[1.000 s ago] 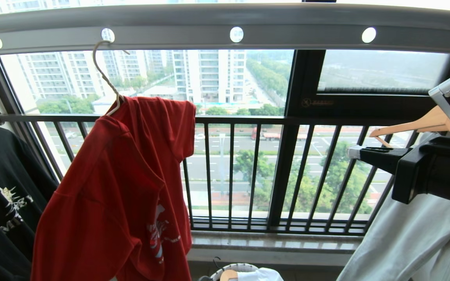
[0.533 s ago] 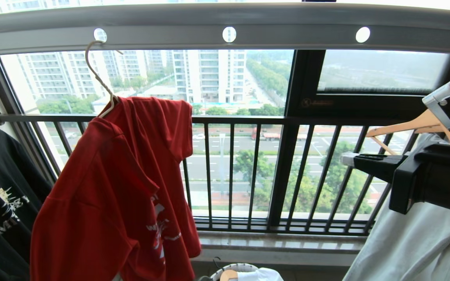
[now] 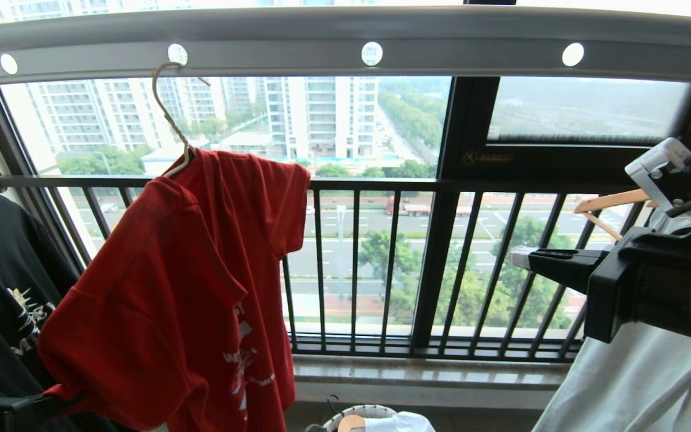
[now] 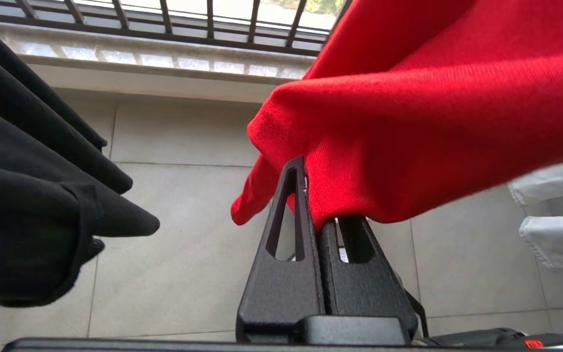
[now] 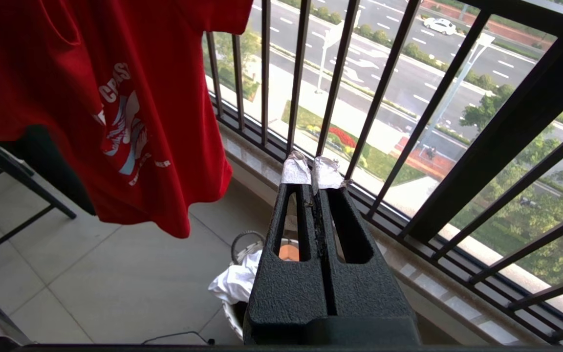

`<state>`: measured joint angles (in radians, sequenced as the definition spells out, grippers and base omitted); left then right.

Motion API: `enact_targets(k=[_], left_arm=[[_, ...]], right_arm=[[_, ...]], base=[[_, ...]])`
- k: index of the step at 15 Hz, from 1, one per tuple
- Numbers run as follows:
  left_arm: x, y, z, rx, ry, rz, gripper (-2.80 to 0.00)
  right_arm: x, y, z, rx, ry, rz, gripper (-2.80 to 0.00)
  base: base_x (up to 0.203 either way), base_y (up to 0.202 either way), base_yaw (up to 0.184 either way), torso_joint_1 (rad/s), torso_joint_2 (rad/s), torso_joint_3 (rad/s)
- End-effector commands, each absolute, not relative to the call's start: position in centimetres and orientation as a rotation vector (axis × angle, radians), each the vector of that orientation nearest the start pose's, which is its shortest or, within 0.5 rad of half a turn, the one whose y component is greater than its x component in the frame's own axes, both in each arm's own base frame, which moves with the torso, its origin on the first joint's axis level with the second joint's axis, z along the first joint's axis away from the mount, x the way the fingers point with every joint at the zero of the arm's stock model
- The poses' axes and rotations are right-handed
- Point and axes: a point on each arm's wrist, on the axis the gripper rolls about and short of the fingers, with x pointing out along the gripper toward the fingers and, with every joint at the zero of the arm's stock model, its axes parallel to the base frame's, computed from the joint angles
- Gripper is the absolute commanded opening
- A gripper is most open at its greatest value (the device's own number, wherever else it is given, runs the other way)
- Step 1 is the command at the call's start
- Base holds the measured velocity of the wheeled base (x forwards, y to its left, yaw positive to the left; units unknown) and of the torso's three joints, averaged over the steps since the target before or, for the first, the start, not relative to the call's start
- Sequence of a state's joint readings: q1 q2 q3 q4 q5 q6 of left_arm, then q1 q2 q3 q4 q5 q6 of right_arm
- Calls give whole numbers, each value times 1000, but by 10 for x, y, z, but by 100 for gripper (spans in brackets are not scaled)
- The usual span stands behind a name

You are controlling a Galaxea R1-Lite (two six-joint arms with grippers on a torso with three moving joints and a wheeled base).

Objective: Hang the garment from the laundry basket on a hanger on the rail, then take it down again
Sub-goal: Take the clothes off the clothes rack

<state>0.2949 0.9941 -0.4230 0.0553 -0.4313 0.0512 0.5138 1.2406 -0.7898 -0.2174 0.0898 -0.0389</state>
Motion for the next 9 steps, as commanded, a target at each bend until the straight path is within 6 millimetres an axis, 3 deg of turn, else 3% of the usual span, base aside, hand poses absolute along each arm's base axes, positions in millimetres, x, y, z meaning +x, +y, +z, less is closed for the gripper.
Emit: enact_targets(k=[1,6,9], left_arm=[[136,32,155,-181,632,-123,-280],[189,51,159,-190,655,-105,-280],[218,59,164,-228,640,-207,-280]], right_arm=[[169,98,250,-89,230,605,-280],[174,98,247,-91,243,591,-280],[176,98,246,-93,250,586,-280]], base=[[0,0,0,0,0,0],[0,0,0,0,0,0],[0,0,0,0,0,0]])
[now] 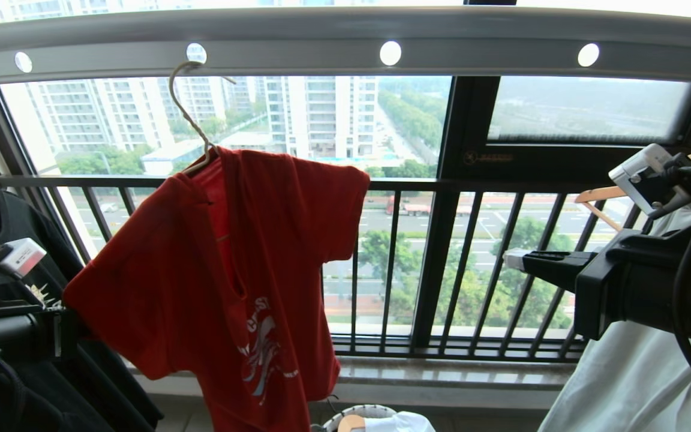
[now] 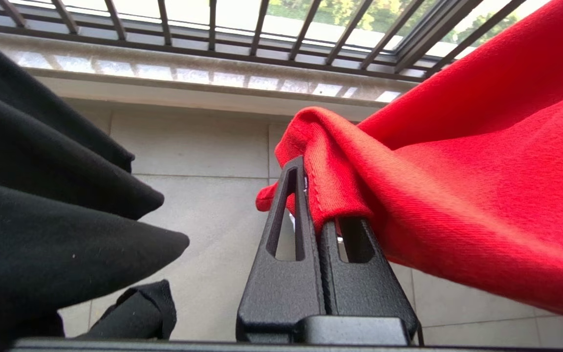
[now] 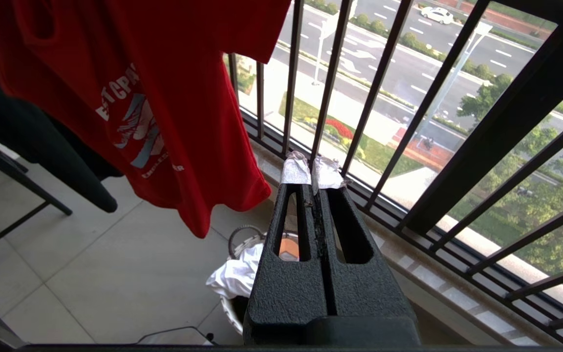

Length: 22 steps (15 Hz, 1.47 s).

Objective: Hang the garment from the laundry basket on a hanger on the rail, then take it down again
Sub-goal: Take the clothes off the clothes rack

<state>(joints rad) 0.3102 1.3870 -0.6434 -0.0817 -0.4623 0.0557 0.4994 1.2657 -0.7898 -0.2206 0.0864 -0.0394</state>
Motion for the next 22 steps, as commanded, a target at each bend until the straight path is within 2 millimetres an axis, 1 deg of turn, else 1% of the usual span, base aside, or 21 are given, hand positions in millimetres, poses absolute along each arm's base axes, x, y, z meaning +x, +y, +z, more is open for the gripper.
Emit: enact_targets(k=[1,3,4,6,8,11,16,19,22], left_arm=[[224,60,167,-238,624,-247,-280],[232,63,166,-264,612,-310,-280],[237,66,162,-275,610,-325,-280],[250,73,145,-301,628,-332,-280],[257,86,133,-325,635,-296,-280],[256,106,125,-351,628,-237,-280],[251,105,122,-358,639,-234,-280],[255,107,109,-372,680,-217,-280],[259,115,96,-363,716,-138,-280]], right_arm=[[178,98,244,-93,256,584,-280],[180,99,243,-94,263,583,-280],[181,100,242,-95,268,583,-280],[182,99,241,-96,269,579,-280],[182,98,241,-95,269,575,-280],[183,99,240,-96,274,575,-280],[183,99,240,-96,274,575,-280],[183,99,240,-96,274,575,-280],[183,99,240,-96,274,575,-280]], base=[[0,0,0,0,0,0],[0,0,0,0,0,0],[0,0,0,0,0,0],[0,0,0,0,0,0],[0,0,0,0,0,0],[0,0,0,0,0,0],[0,0,0,0,0,0],[0,0,0,0,0,0],[0,0,0,0,0,0]])
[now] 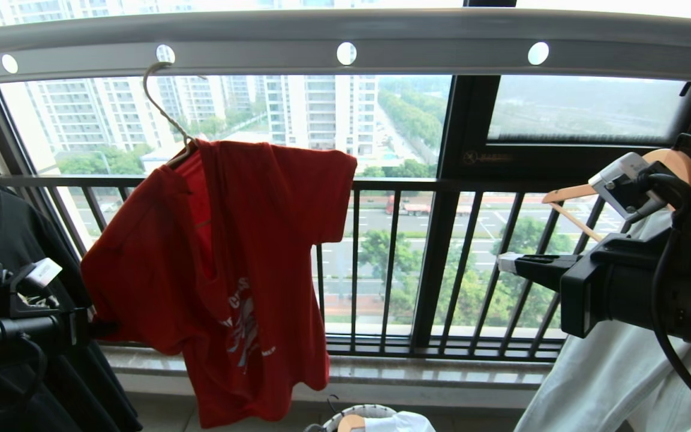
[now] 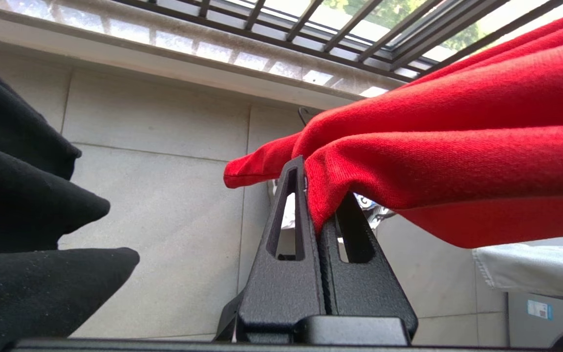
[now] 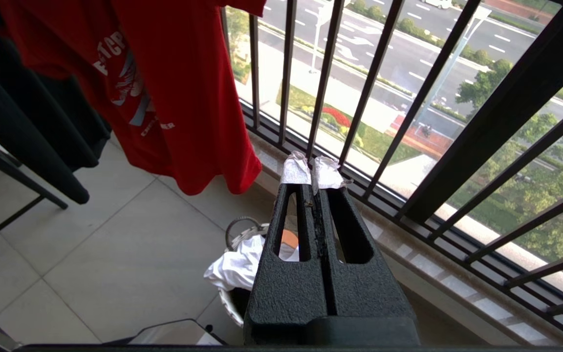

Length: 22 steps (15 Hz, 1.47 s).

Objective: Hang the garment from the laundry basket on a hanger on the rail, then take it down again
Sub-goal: Take the clothes off the clothes rack

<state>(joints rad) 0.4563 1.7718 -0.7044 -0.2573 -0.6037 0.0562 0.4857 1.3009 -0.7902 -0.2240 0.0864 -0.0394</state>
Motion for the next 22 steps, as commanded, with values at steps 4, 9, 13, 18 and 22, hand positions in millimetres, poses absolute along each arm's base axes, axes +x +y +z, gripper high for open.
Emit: enact_targets(k=[4,9,13,18,22], left_arm=[[262,129,79,-352,682,-87,-280],[256,125,95,-337,636,-95,-280],[240,115,117,-312,589,-112,0],[199,87,151,-389,770,-210,0],[182,77,203,-424,818,-242,0]], right_arm=[[183,99,240,-96,275,575,-280],[183,99,240,-96,275,575,-280],[182,99,241,-96,272,575,-280],[182,99,241,-97,271,576,-280],[183,99,240,-98,276,576,-280]], base=[[0,0,0,0,0,0],[0,0,0,0,0,0],[0,0,0,0,0,0],[0,0,0,0,0,0],[0,0,0,0,0,0]])
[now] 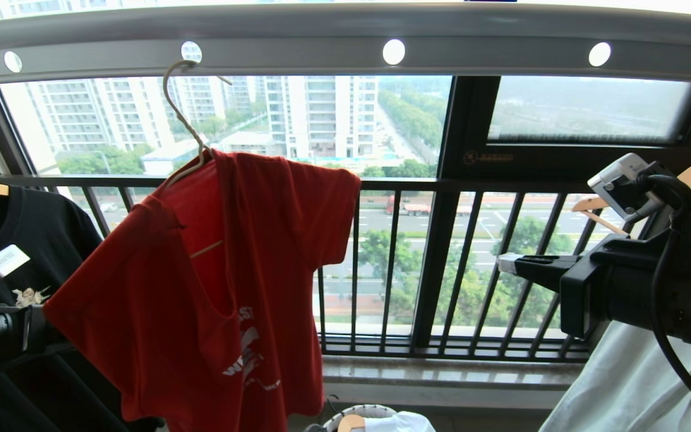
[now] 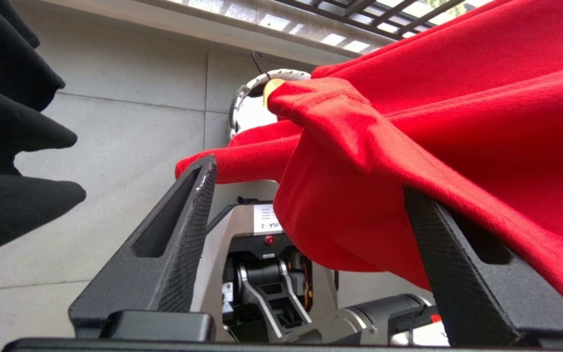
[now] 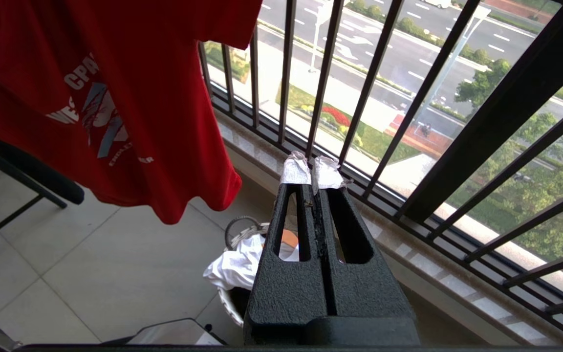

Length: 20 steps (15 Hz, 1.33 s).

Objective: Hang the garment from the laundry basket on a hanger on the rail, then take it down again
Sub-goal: Take the clothes off the clothes rack

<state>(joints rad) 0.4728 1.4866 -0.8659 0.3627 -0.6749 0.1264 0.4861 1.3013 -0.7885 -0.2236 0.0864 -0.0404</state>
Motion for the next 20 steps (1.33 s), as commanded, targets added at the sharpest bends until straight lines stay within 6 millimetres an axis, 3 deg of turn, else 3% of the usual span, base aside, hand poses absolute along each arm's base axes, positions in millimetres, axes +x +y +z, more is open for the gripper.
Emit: enact_targets(k=[1,6,7,11,15,18,19,20], left_arm=[[174,73,214,-425,819,-244,0],[138,53,241,-390,713,-287,0],[130,49,244,-385,705,-290,-280],[119,33,268,-340,678,-357,-280],[121,23,294,-307,623,-415,-280],[131,17,298,-289,631,-474,-280],[137,15,299,-278,643,-487,0],[143,11,300,-259,657,-487,0]], right_arm=[[184,99,239,-99,278,576,-280],[185,100,238,-98,284,575,-280],[185,100,238,-98,284,575,-280],[186,101,237,-99,289,575,-280],[186,101,236,-100,292,575,-280],[186,101,236,-100,292,575,-280],[186,101,236,-100,292,575,-280],[186,101,237,-99,290,575,-280]], base=[[0,0,0,0,0,0],[0,0,0,0,0,0],[0,0,0,0,0,0],[0,0,0,0,0,0],[0,0,0,0,0,0],[0,0,0,0,0,0],[0,0,0,0,0,0],[0,0,0,0,0,0]])
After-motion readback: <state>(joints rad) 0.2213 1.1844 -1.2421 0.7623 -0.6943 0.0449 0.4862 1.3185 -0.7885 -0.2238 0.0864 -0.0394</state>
